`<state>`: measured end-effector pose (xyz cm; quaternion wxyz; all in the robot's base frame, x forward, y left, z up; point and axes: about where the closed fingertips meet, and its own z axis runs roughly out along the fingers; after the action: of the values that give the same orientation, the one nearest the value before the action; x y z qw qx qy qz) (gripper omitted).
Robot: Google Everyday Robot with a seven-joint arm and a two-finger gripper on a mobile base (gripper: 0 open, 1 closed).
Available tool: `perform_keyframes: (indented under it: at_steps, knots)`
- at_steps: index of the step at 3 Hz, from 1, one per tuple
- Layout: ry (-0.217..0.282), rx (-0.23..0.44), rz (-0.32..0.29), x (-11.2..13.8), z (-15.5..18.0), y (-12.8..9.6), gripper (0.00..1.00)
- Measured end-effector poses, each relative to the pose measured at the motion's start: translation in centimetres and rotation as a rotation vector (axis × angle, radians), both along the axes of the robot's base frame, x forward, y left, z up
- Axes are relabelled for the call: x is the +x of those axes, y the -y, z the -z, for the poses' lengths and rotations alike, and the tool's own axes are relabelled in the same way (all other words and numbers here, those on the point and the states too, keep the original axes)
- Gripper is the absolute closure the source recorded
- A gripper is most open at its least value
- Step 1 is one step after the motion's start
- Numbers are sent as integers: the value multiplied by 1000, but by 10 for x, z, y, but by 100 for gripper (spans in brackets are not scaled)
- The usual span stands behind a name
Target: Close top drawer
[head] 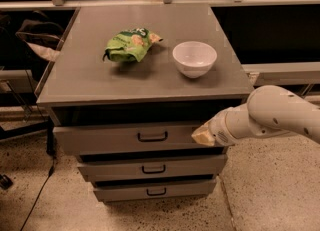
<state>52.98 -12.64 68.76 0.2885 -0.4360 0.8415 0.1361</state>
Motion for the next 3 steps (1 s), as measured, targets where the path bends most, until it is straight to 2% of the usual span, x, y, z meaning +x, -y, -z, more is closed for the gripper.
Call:
perform_keyframes:
  at_steps: [3]
  knots:
    - [4, 30, 1, -9, 3, 4, 28]
